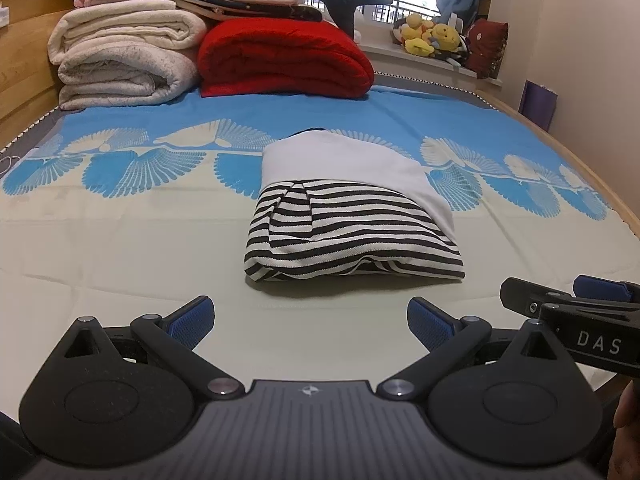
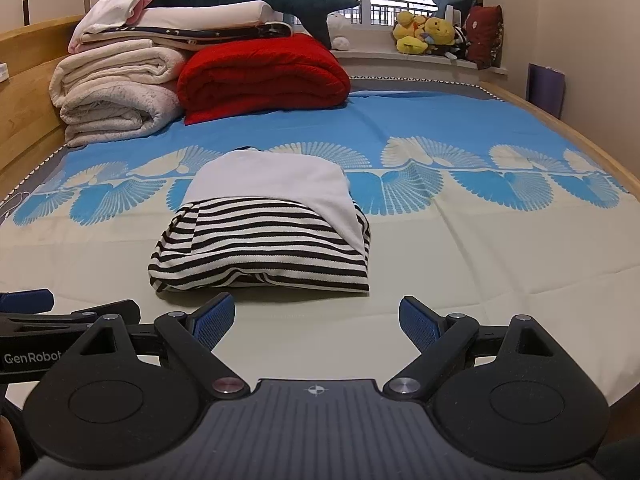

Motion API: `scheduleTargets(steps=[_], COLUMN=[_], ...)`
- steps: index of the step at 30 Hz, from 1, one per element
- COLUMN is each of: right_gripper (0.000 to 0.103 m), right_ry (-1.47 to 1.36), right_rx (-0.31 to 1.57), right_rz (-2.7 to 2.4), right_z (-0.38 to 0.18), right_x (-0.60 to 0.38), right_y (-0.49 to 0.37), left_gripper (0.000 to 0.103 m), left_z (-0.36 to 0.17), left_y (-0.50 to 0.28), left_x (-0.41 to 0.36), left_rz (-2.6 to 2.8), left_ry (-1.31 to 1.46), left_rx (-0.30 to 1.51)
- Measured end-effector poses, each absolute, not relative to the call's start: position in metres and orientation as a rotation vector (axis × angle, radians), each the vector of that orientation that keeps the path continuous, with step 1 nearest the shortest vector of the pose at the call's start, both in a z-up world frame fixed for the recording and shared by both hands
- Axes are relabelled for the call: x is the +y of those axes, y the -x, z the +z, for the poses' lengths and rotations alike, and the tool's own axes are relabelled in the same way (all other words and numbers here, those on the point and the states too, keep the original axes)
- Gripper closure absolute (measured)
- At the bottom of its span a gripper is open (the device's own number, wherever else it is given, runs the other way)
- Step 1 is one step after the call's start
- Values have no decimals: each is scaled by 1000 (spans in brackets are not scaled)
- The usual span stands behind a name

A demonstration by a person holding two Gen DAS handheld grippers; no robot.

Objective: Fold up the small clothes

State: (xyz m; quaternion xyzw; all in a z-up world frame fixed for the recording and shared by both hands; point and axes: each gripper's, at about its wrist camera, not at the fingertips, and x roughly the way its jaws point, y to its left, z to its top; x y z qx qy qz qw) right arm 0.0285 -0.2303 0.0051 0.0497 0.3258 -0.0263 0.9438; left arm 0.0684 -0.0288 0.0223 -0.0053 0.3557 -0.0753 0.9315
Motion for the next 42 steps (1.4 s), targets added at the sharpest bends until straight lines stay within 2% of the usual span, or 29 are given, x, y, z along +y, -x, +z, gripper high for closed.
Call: scheduleTargets(steps=[42], right_gripper=[15], right_ry=[-88], right_rx=[660], right_rz=[-70], right_z=[8], right_x=[-230], right_y=[-26], left_gripper=[1], left_z=[21], left_y=[-69], left_x=[-28], left_rz=[-172], left_ry=[10], left_rx=[723])
